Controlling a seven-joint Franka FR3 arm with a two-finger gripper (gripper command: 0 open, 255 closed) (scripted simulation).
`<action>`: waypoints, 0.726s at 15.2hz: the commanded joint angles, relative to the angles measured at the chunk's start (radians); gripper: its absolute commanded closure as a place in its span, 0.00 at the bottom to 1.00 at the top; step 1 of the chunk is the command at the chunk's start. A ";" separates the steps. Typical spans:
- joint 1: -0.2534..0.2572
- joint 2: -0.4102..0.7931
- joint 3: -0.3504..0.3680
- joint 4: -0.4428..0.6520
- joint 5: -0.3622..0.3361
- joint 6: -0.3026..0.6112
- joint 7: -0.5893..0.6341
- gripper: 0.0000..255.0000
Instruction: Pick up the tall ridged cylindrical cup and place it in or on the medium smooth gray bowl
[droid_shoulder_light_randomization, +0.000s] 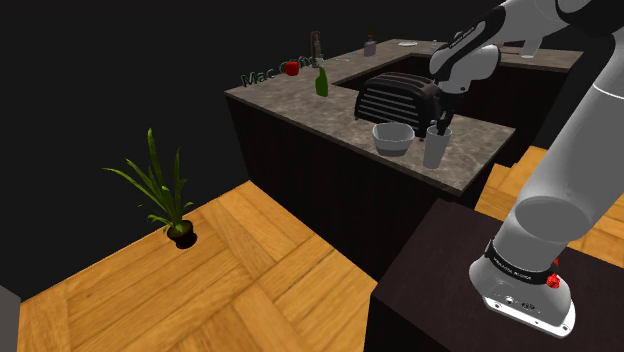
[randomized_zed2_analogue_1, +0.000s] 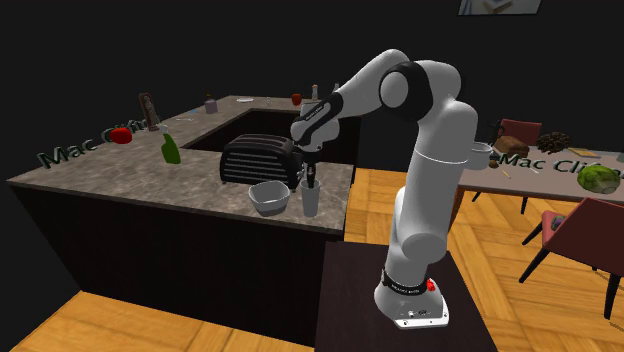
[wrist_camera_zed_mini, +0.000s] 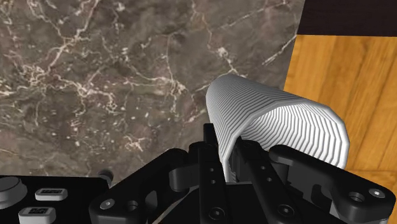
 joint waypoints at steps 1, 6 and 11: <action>0.000 0.000 0.000 0.000 0.000 0.000 0.000 1.00; -0.001 -0.039 0.006 0.025 -0.031 -0.054 0.026 1.00; -0.004 -0.081 0.017 0.061 -0.060 -0.123 0.051 1.00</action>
